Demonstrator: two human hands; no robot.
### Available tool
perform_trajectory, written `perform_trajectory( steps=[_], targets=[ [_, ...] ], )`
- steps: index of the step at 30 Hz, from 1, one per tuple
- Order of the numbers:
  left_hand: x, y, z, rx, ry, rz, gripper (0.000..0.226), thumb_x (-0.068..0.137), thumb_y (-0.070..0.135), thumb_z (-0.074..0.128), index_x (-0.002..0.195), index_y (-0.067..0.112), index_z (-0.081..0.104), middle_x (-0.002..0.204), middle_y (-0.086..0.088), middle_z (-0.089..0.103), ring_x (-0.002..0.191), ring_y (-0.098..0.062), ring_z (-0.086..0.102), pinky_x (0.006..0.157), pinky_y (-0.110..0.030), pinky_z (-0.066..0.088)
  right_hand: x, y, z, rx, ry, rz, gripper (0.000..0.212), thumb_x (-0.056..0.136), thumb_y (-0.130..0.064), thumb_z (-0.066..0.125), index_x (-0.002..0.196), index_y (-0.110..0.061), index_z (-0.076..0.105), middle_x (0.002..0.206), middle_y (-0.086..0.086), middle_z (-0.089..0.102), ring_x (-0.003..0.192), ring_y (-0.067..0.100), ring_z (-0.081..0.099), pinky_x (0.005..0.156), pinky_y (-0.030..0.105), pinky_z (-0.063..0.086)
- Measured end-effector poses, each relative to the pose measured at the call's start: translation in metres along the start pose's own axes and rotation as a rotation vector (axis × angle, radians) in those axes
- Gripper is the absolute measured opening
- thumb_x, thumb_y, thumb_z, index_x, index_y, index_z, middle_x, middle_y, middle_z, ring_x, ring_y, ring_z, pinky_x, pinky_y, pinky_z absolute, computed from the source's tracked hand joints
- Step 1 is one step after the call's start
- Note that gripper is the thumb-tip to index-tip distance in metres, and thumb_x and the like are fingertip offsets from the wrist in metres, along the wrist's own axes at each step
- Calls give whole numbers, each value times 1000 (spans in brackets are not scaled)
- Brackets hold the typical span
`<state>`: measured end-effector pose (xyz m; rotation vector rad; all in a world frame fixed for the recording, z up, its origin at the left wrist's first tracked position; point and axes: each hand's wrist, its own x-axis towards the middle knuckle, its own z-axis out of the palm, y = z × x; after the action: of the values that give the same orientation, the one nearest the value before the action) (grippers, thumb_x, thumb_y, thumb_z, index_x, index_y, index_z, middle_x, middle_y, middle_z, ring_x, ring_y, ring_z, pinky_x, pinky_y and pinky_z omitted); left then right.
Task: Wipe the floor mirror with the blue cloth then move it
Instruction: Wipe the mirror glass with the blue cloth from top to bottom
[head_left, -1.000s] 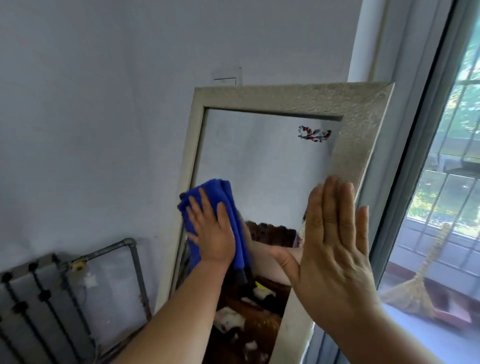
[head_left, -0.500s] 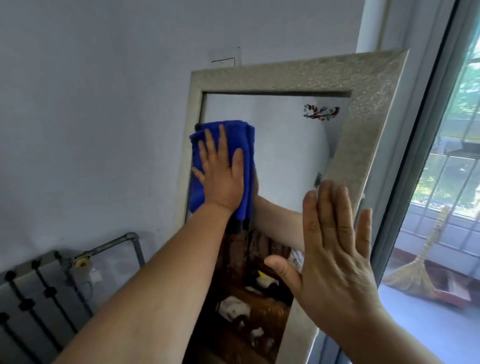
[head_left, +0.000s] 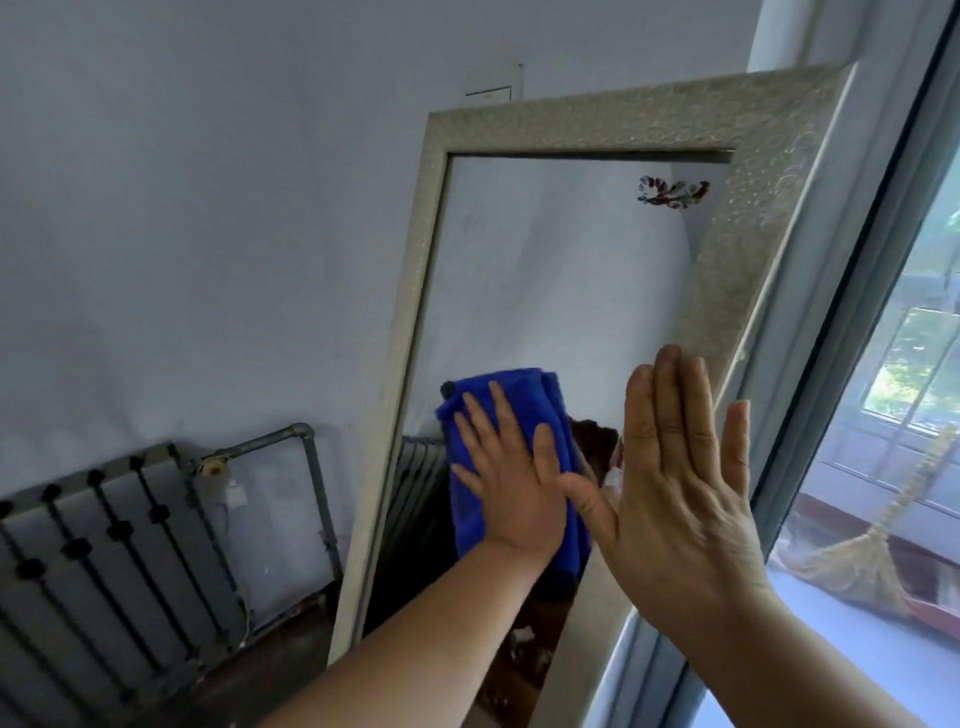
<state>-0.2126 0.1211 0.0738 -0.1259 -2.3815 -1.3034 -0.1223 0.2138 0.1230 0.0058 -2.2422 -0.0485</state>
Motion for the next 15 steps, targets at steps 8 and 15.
perform_trajectory(
  steps=[8,15],
  targets=[
    [64,77,-13,189,70,649,63,99,48,24,155,30,1,165,0,-8,151,-19,-14,116,-58,-13,-7,13,-4,77,-8,-68,80,98,-57,22,153,1,13,163,17,8,152,27,2,119,55,7],
    [-33,-55,17,327,-47,620,69,100,41,30,154,30,-9,164,-5,-15,151,-29,-12,114,-69,6,-19,12,1,94,-38,-71,88,95,-65,20,153,0,9,163,17,6,152,27,-1,117,57,11]
  ],
)
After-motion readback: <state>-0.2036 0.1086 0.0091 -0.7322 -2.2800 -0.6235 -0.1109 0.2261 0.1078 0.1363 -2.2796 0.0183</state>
